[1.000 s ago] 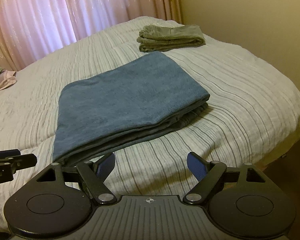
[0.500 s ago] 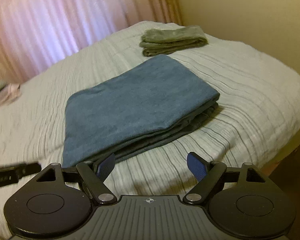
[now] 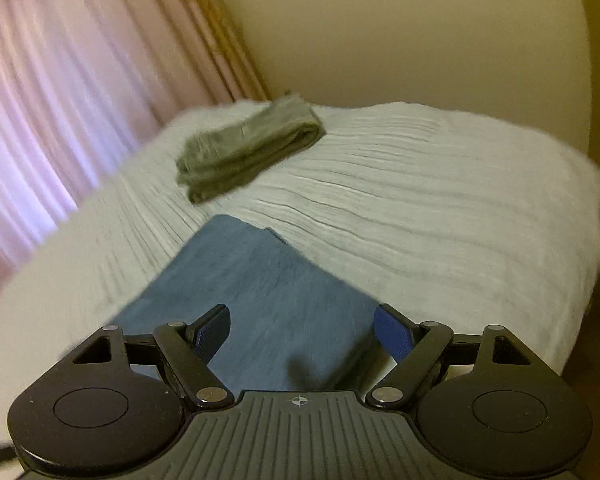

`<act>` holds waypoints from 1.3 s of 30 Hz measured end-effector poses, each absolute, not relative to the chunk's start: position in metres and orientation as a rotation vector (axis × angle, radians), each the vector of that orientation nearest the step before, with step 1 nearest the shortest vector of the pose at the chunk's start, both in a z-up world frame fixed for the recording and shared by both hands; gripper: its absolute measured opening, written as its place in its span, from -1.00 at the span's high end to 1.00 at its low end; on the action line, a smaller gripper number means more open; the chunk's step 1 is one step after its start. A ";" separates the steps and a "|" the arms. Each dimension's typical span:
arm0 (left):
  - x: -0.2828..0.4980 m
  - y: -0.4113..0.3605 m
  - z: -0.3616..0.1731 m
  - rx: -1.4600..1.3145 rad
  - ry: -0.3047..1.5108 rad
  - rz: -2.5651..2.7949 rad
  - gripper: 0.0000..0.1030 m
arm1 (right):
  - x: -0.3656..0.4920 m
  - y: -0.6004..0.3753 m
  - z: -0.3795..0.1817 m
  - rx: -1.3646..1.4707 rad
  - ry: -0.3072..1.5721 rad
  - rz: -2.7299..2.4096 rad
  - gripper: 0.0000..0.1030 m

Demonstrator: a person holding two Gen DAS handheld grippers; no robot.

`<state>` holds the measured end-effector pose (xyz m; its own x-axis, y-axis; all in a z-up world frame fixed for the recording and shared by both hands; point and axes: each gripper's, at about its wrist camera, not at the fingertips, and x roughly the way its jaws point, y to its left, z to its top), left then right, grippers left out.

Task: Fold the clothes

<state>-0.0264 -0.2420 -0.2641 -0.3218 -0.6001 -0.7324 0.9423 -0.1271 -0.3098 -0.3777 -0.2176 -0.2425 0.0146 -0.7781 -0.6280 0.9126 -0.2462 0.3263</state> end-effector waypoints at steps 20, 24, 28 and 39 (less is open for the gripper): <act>-0.129 -0.349 -0.231 0.692 0.967 -1.458 0.81 | -0.336 -0.378 -0.213 0.587 0.754 -1.064 0.17; -0.128 -0.381 -0.269 0.804 1.026 -1.419 0.81 | -0.344 -0.391 -0.235 0.665 0.795 -1.086 0.17; -0.120 -0.386 -0.264 0.785 1.042 -1.492 0.79 | -0.367 -0.397 -0.235 0.790 0.724 -1.097 0.16; -0.071 -0.398 -0.260 0.737 1.217 -1.542 0.79 | -0.433 -0.459 -0.286 1.197 0.454 -0.781 0.15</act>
